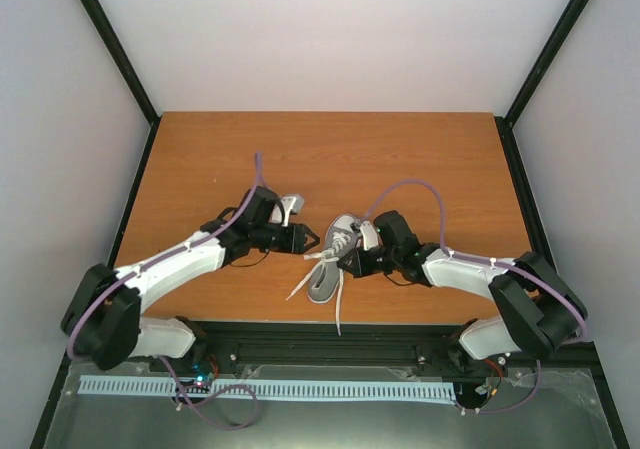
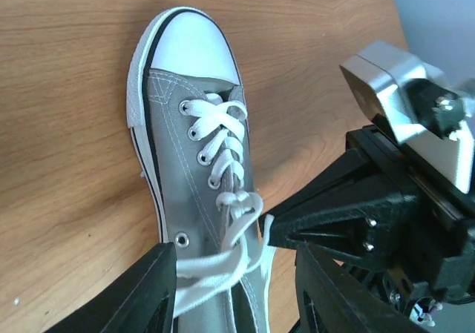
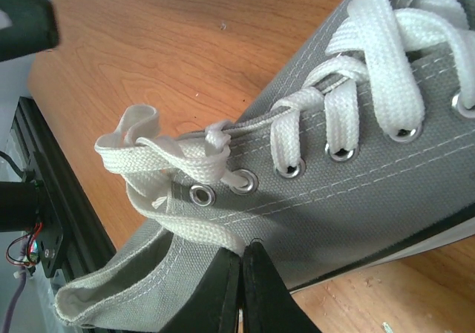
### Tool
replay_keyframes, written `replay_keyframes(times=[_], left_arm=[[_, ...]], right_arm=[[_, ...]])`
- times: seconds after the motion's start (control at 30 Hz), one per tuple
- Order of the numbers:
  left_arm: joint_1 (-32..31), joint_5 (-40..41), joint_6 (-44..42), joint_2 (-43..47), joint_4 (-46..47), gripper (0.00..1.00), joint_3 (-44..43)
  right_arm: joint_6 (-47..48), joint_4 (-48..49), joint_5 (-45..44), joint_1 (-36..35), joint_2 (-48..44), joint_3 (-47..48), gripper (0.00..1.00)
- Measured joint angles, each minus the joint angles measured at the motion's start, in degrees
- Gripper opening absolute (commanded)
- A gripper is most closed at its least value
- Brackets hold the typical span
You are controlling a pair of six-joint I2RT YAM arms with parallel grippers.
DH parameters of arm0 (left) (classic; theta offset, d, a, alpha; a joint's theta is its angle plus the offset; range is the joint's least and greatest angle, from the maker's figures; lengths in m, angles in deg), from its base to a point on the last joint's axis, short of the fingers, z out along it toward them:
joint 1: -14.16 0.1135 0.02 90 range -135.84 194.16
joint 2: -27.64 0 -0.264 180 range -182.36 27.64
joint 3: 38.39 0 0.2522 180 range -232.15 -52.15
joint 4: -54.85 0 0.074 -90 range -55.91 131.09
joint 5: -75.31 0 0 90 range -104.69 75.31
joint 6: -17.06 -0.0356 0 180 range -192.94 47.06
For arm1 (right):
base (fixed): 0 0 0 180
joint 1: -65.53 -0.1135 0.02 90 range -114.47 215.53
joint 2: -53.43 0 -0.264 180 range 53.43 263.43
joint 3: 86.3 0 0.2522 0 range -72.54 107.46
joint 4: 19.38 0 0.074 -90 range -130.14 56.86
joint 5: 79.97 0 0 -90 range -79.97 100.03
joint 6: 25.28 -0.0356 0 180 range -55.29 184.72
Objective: Tie the shoes
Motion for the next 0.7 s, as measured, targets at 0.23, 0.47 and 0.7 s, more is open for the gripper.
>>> replay_keyframes(times=[0.23,0.47,0.7], left_arm=[[0.00,-4.37,-2.10,-9.07,0.59,0.36,-3.19],[0.00,-7.87,-3.69,-13.88,0.90,0.31,-4.85],[0.00,-9.25,-4.22,-16.72,1.92,0.13,-4.96]], right_arm=[[0.00,0.04,0.00,0.00,0.85,0.57,0.03],[-0.02,0.07,0.02,0.00,1.46,0.66,0.03],[-0.02,0.09,0.00,0.00,1.62,0.74,0.03]])
